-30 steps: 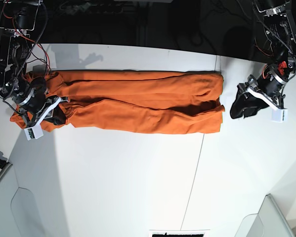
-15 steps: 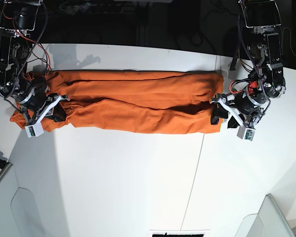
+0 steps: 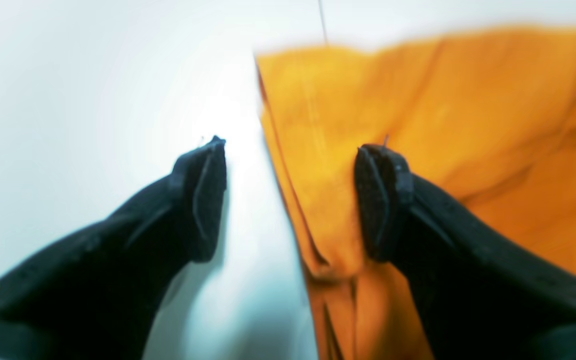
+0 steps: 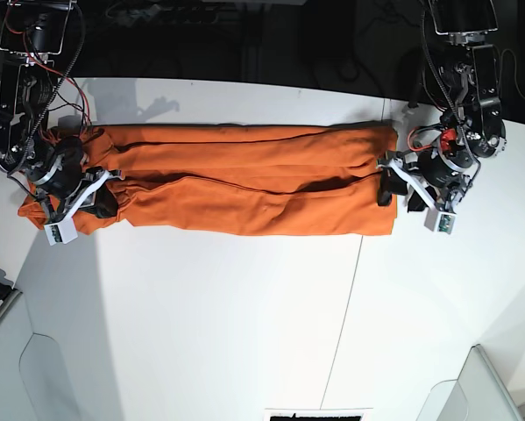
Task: Layout the t-shirt on the table in an organized manner, then fold the t-shirt properly
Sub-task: 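Hold the folded shirt ends with both grippers and adjust the fold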
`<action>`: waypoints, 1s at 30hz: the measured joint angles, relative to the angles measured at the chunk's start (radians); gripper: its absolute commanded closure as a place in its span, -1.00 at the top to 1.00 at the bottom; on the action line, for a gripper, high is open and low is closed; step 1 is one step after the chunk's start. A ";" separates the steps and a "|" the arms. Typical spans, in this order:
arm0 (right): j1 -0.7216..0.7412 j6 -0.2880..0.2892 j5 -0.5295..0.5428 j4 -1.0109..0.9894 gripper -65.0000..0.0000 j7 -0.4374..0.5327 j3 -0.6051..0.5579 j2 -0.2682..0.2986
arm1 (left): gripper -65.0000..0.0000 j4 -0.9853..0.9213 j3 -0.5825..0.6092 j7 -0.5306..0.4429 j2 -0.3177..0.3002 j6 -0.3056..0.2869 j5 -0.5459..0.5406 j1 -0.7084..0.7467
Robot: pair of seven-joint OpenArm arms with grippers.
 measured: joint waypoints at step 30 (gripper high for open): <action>-0.003 0.000 -0.003 0.000 -1.00 -0.019 0.000 0.000 | 0.31 0.005 -0.151 0.027 0.177 -0.080 -0.206 0.138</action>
